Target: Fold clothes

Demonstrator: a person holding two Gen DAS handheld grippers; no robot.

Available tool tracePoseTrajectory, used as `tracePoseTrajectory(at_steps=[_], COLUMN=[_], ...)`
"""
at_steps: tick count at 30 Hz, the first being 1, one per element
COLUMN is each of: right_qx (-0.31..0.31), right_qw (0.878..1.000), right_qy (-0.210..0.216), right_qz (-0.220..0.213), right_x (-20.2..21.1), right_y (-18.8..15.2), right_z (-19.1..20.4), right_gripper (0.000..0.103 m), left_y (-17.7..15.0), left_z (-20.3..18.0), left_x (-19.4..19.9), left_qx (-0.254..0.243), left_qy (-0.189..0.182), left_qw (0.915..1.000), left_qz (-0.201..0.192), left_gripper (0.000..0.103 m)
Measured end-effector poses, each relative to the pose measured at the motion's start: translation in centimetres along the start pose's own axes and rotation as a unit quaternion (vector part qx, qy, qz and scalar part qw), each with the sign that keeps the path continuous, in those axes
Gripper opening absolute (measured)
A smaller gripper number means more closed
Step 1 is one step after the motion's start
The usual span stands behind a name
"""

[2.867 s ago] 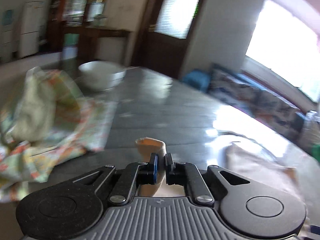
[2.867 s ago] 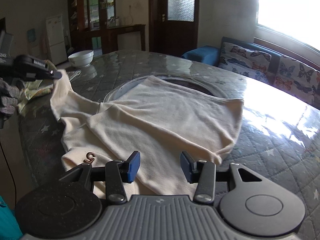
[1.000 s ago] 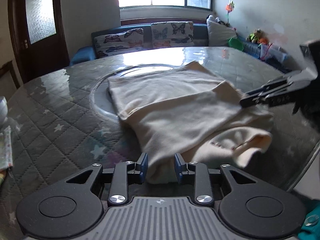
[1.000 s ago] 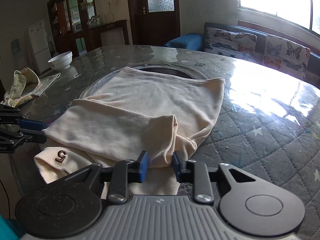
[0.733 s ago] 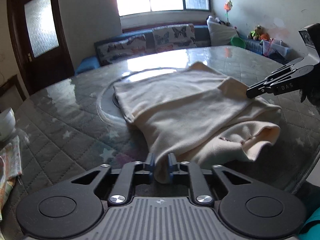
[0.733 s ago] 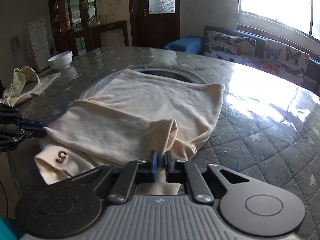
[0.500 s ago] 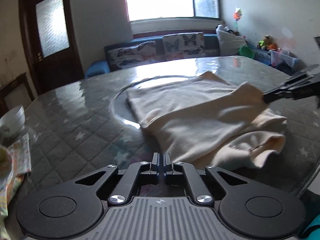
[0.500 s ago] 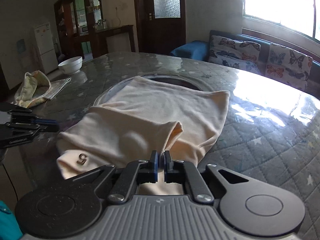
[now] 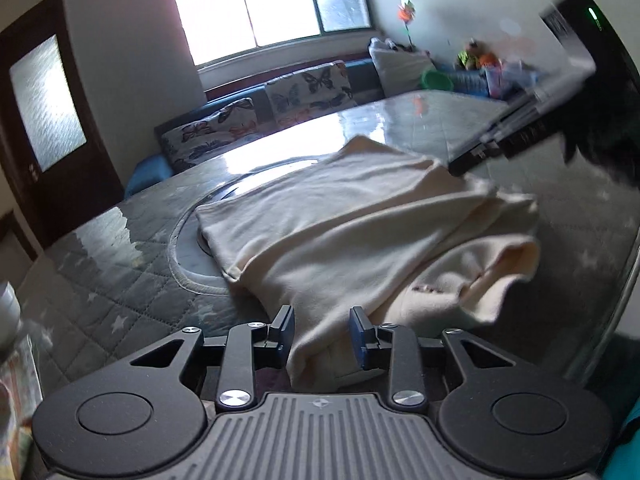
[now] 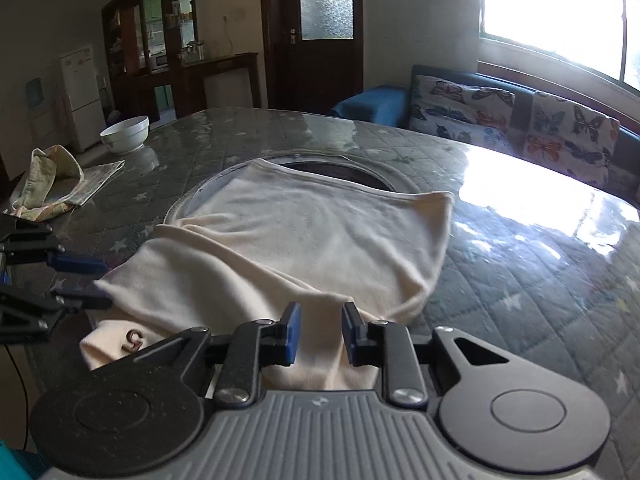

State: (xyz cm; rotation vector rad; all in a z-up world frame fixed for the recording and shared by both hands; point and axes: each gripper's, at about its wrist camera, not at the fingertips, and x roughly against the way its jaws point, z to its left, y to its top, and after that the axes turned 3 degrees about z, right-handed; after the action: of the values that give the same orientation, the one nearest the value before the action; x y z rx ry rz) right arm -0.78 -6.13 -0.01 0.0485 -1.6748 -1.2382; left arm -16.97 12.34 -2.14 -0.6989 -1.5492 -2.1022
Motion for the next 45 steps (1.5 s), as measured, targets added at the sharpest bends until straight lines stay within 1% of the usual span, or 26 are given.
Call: tracePoseTrajectory(at_steps=[1, 2, 3, 4, 6, 9, 12, 13, 14, 15, 17, 20, 23, 26, 27, 29, 32, 35, 36, 38, 39, 40, 43, 45], right_qx=[0.003, 0.005, 0.009, 0.013, 0.022, 0.027, 0.029, 0.028, 0.026, 0.027, 0.029, 0.038, 0.041, 0.037, 0.045, 0.059, 0.056, 0.054, 0.053, 0.061, 0.067, 0.073, 0.101, 0.113], right_qw=[1.000, 1.000, 1.000, 1.000, 1.000, 0.999, 0.999, 0.999, 0.999, 1.000, 1.000, 0.999, 0.999, 0.999, 0.999, 0.998, 0.998, 0.998, 0.999, 0.998, 0.997, 0.997, 0.994, 0.992], right_qy=[0.002, 0.003, 0.003, 0.003, 0.003, 0.003, 0.002, 0.002, 0.003, 0.004, 0.004, 0.006, 0.012, 0.018, 0.014, -0.003, -0.005, -0.004, 0.001, 0.017, 0.026, 0.035, 0.044, 0.047], right_qz=[0.001, 0.001, 0.004, 0.006, 0.011, 0.017, 0.023, 0.023, 0.019, 0.014, 0.004, -0.002, -0.002, 0.004, 0.006, 0.013, 0.017, 0.011, 0.007, 0.005, 0.005, 0.005, 0.009, 0.017], right_x=[-0.4, -0.8, -1.1, -1.4, -2.0, -2.5, -2.8, -2.8, -2.4, -2.1, -1.5, -1.3, -1.8, -2.6, -2.9, -3.2, -2.8, -1.8, -1.4, -0.8, -0.6, -0.5, -0.9, -1.2], right_y=[0.1, 0.3, 0.3, 0.3, 0.3, 0.0, -0.3, -0.3, -0.2, 0.0, 0.4, 0.8, 0.8, 0.7, 0.5, 0.2, -0.3, -0.3, -0.3, -0.3, -0.4, -0.5, -0.9, -1.3], right_z=[0.0, 0.0, 0.2, 0.3, 0.5, 0.6, 0.5, 0.5, 0.6, 0.6, 0.7, 1.1, 1.5, 1.7, 1.8, 1.8, 1.3, 1.3, 1.4, 2.1, 2.6, 3.0, 4.5, 5.2], right_gripper=[0.022, 0.022, 0.022, 0.022, 0.022, 0.022, 0.022, 0.022, 0.022, 0.022, 0.022, 0.022, 0.022, 0.022, 0.022, 0.022, 0.022, 0.022, 0.023, 0.026, 0.033, 0.037, 0.037, 0.037], left_y=[-0.1, -0.2, -0.4, -0.5, -0.6, -0.5, -0.7, -0.6, -0.5, -0.2, 0.5, 2.0, 3.6, 4.4, 4.4, 4.2, 3.2, 3.2, 3.4, 3.7, 3.9, 4.0, 4.0, 3.5], left_z=[-0.1, -0.2, -0.3, -0.3, -0.1, 0.9, 1.6, 1.9, 2.3, 2.8, 3.6, 5.0, 5.4, 5.5, 5.5, 5.5, 6.1, 5.9, 5.7, 5.0, 4.4, 3.8, 1.7, 1.0], left_x=[-0.2, -0.3, -0.4, -0.4, 0.0, 1.0, 1.1, 1.0, 1.0, 1.1, 1.4, 1.6, 0.2, -2.5, -3.4, -4.9, -5.8, -4.9, -4.4, -3.2, -2.8, -2.5, -2.5, -2.9], left_qx=[-0.007, -0.014, -0.021, -0.025, -0.020, 0.003, 0.013, 0.022, 0.037, 0.049, 0.064, 0.101, 0.122, 0.138, 0.139, 0.135, 0.143, 0.138, 0.135, 0.122, 0.114, 0.105, 0.064, 0.051], left_qy=[0.002, 0.004, 0.007, 0.009, 0.009, 0.003, -0.002, -0.015, -0.031, -0.035, -0.030, -0.040, -0.048, -0.059, -0.056, -0.037, -0.034, -0.027, -0.024, -0.034, -0.042, -0.051, -0.060, -0.060], left_qw=[1.0000, 0.9999, 0.9998, 0.9997, 0.9997, 0.9999, 0.9999, 0.9996, 0.9988, 0.9982, 0.9975, 0.9939, 0.9912, 0.9887, 0.9887, 0.9899, 0.9888, 0.9899, 0.9904, 0.9919, 0.9926, 0.9932, 0.9962, 0.9969], left_qz=[0.000, 0.000, 0.000, -0.001, -0.005, -0.016, -0.008, -0.002, 0.006, 0.007, 0.001, -0.014, -0.017, -0.005, 0.003, 0.020, 0.028, 0.021, 0.017, 0.002, -0.001, -0.003, 0.001, 0.012], left_gripper=[0.020, 0.017, 0.010, 0.007, 0.004, 0.004, 0.004, 0.010, 0.012, 0.015, 0.015, 0.015, 0.015, 0.014, 0.015, 0.015, 0.015, 0.015, 0.017, 0.020, 0.020, 0.020, 0.020, 0.020])
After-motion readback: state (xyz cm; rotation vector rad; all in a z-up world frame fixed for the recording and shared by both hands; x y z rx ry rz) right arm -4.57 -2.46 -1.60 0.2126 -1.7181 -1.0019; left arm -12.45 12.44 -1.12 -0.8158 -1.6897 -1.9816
